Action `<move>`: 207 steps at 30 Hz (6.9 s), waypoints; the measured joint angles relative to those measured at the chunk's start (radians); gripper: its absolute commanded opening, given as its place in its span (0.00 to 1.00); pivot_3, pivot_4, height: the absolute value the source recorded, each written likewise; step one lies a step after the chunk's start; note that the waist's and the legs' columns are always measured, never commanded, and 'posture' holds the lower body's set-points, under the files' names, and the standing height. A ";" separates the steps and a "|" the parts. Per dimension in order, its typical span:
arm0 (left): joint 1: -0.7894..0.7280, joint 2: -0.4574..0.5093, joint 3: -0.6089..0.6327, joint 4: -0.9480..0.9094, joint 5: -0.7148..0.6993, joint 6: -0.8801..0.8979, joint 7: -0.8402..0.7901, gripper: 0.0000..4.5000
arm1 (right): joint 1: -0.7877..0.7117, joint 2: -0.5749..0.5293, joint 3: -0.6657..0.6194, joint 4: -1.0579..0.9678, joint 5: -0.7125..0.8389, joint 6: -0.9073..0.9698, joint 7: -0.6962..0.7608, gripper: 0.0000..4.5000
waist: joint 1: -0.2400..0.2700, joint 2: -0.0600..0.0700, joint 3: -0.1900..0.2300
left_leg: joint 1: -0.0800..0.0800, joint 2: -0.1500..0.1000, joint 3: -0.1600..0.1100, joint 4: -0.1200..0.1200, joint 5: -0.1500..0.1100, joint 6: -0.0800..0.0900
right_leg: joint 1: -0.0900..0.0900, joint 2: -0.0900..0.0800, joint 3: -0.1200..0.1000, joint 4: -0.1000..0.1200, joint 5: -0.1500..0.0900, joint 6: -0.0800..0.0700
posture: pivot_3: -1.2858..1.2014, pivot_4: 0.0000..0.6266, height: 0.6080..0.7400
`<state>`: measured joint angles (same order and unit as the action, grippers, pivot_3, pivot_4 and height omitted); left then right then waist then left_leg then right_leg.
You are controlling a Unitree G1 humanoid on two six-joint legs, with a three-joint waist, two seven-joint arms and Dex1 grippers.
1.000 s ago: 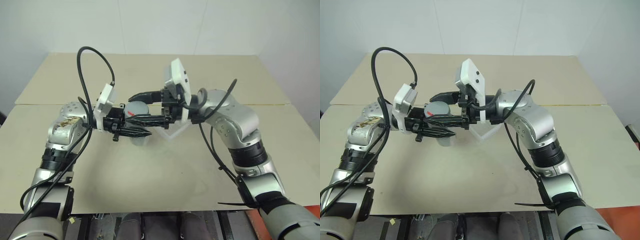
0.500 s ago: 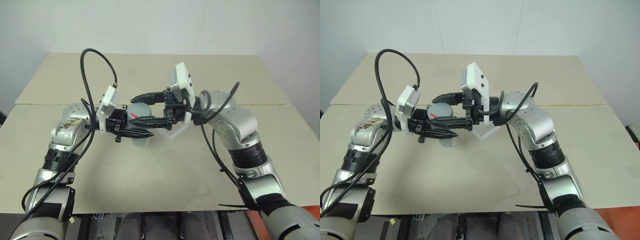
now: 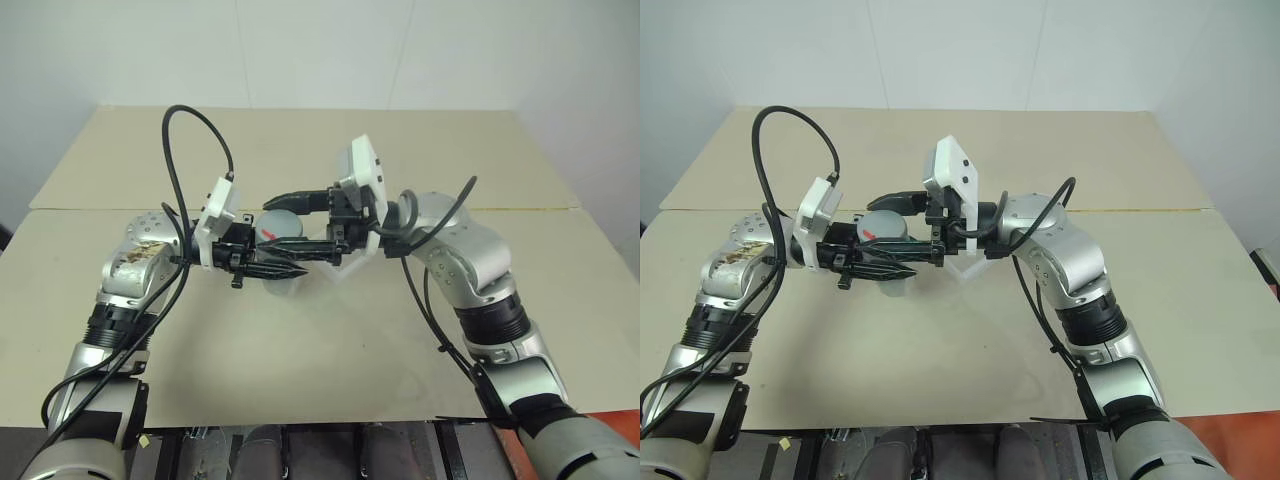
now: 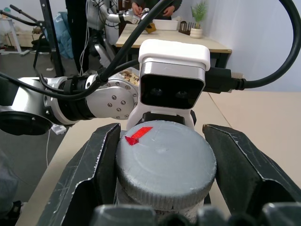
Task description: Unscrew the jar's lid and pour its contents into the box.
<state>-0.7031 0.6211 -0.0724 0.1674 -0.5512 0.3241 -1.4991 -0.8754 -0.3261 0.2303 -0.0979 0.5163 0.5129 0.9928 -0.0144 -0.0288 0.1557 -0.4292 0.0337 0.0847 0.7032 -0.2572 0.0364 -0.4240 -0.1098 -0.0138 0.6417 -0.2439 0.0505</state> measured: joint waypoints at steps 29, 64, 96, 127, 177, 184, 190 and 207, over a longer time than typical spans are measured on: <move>0.044 0.028 0.062 0.003 -0.002 -0.015 0.004 0.43 | -0.001 0.010 -0.008 0.015 -0.065 -0.001 -0.020 0.99 | 0.000 0.000 0.000 | 0.000 0.000 0.000 0.000 0.000 0.000 | 0.000 0.000 0.000 0.000 0.000 0.000 | 0.52 0.24 1.00; -0.035 0.014 0.068 0.159 0.056 -0.059 -0.022 0.43 | -0.044 0.098 -0.006 -0.087 -0.082 0.178 -0.283 0.99 | -0.001 0.000 0.000 | 0.000 0.000 0.000 0.000 0.000 0.000 | 0.000 0.000 0.000 0.000 0.000 0.000 | 0.52 0.24 1.00; -0.010 0.023 0.070 0.122 0.056 -0.056 -0.019 0.43 | -0.060 0.142 0.026 -0.027 -0.102 0.177 -0.236 0.72 | -0.003 0.000 0.000 | 0.000 0.000 0.000 0.000 0.000 0.000 | 0.000 0.000 0.000 0.000 0.000 0.000 | 0.52 0.24 1.00; -0.026 -0.017 0.081 0.202 0.097 -0.091 0.036 0.43 | 0.136 -0.131 -0.238 -0.131 -0.169 0.251 -0.444 0.61 | 0.015 -0.001 -0.001 | -0.001 -0.001 0.003 0.000 -0.001 0.001 | 0.000 -0.001 0.000 -0.001 0.000 0.000 | 0.52 0.24 1.00; -0.826 -0.305 -1.084 0.940 2.064 -0.823 2.166 0.43 | 0.128 -0.564 -0.398 -0.208 0.330 0.811 -0.202 0.99 | 0.052 -0.002 0.001 | -0.011 -0.003 0.008 0.003 -0.003 0.005 | -0.005 -0.003 -0.002 -0.009 0.002 0.003 | 0.52 0.24 1.00; -0.826 -0.281 -1.085 0.947 2.061 -0.806 2.173 0.43 | 0.128 -0.560 -0.434 -0.219 0.369 0.833 -0.250 0.99 | 0.052 -0.002 0.001 | -0.011 -0.003 0.008 0.005 -0.003 0.005 | -0.004 -0.003 -0.002 -0.008 0.002 0.003 | 0.52 0.24 1.00; -0.808 -0.256 -1.037 0.948 1.973 -0.864 2.132 0.43 | 0.128 -0.546 -0.433 -0.227 0.371 0.832 -0.266 0.99 | 0.053 -0.002 0.001 | -0.011 -0.002 0.008 0.006 -0.003 0.005 | -0.004 -0.003 -0.002 -0.007 0.002 0.003 | 0.52 0.24 1.00; -0.346 -0.221 -0.131 0.727 0.667 -0.717 0.982 0.43 | 0.136 -0.484 -0.375 -0.199 0.329 0.675 -0.238 0.99 | 0.029 -0.002 0.001 | -0.011 -0.001 0.005 0.010 -0.003 0.005 | -0.003 -0.003 -0.005 -0.002 0.002 0.003 | 0.52 0.24 1.00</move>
<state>-1.0494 0.4001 -0.2034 0.8943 0.1162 -0.3925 -0.5174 -0.7397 -0.8106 -0.1451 -0.2973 0.8451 1.1879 0.7547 0.0149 -0.0305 0.1569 -0.4404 0.0324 0.0898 0.7134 -0.2598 0.0411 -0.4271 -0.1133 -0.0193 0.6400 -0.2420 0.0538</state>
